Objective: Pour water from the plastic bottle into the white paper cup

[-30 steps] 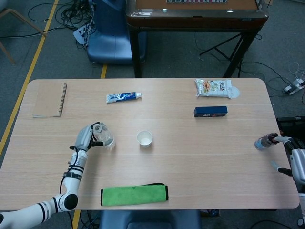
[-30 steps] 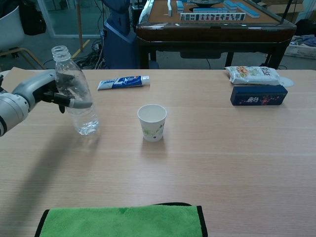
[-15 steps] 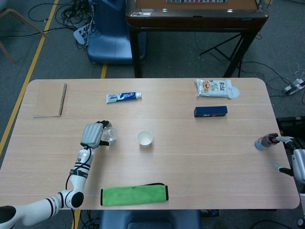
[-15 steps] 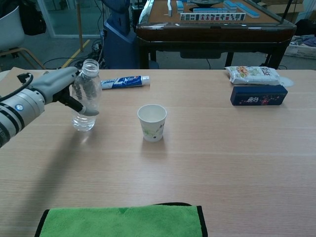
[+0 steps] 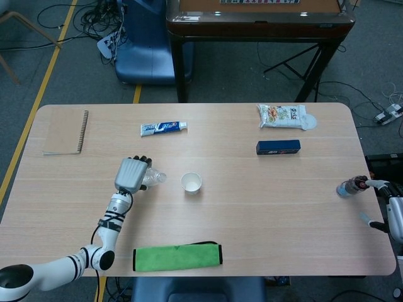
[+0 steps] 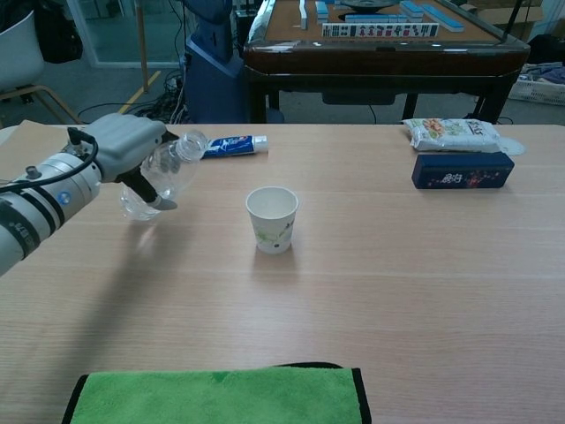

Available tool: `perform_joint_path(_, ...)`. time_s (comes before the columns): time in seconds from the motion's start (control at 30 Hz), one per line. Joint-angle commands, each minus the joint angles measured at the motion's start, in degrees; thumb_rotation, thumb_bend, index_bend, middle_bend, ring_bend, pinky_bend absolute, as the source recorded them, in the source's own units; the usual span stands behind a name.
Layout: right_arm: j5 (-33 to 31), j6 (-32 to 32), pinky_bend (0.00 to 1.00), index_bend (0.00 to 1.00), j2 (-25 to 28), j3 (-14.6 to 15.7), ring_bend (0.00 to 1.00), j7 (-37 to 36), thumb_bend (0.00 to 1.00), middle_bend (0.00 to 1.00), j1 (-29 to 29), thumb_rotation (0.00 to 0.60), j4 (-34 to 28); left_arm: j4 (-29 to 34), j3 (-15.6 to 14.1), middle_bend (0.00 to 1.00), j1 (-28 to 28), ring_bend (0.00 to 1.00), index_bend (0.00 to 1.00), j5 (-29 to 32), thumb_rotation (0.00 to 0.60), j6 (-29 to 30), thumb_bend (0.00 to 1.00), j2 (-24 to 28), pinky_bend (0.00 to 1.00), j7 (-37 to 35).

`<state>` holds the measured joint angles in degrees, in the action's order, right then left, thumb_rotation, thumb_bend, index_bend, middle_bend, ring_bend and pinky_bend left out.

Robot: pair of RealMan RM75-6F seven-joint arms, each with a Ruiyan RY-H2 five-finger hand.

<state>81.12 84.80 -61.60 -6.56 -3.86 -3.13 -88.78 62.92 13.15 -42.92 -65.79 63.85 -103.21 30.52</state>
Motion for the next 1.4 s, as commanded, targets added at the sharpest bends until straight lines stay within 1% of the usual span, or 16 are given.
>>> perform_joint_path(0.03, 0.0, 0.0, 0.44, 0.31, 0.0, 0.0, 0.26, -0.1, 0.0, 0.32, 0.0, 0.6, 0.0, -1.2, -0.7, 0.52, -0.7, 0.53, 0.57, -0.9, 0.6, 0.1, 0.17, -0.5, 0.61, 2.1)
perform_joint_path(0.3, -0.1, -0.2, 0.44, 0.31, 0.1, 0.0, 0.26, -0.5, 0.0, 0.32, 0.0, 0.6, 0.1, -3.3, -1.2, 0.54, -2.5, 0.54, 0.58, -1.3, 0.6, -1.1, 0.17, -1.8, 0.61, 7.4)
perform_joint_path(0.53, 0.1, -0.1, 0.44, 0.31, 0.3, 0.0, 0.26, -1.2, 0.0, 0.32, 0.1, 0.6, 0.1, -5.6, -0.8, 0.54, -4.1, 0.54, 0.58, 0.3, 0.6, -3.3, 0.17, -3.4, 0.61, 11.6)
perform_joint_path(0.8, 0.4, 0.2, 0.44, 0.31, 0.8, 0.0, 0.26, -2.4, 0.0, 0.32, 0.3, 0.6, 0.2, -9.2, -0.9, 0.54, -5.4, 0.54, 0.59, 1.2, 0.6, -5.7, 0.17, -5.2, 0.61, 13.6)
perform_joint_path(1.0, 0.4, 0.3, 0.44, 0.31, 1.0, 0.0, 0.26, -3.2, 0.0, 0.32, 0.4, 0.6, 0.3, -11.4, -0.8, 0.55, -6.4, 0.54, 0.59, 1.0, 0.6, -6.4, 0.17, -6.1, 0.62, 14.1)
perform_joint_path(1.4, 0.5, 0.1, 0.44, 0.31, 1.0, 0.0, 0.26, -3.8, 0.0, 0.32, 0.3, 0.6, 0.5, -12.5, -0.5, 0.55, -8.1, 0.55, 0.6, 1.3, 0.6, -7.0, 0.18, -7.2, 0.62, 18.0)
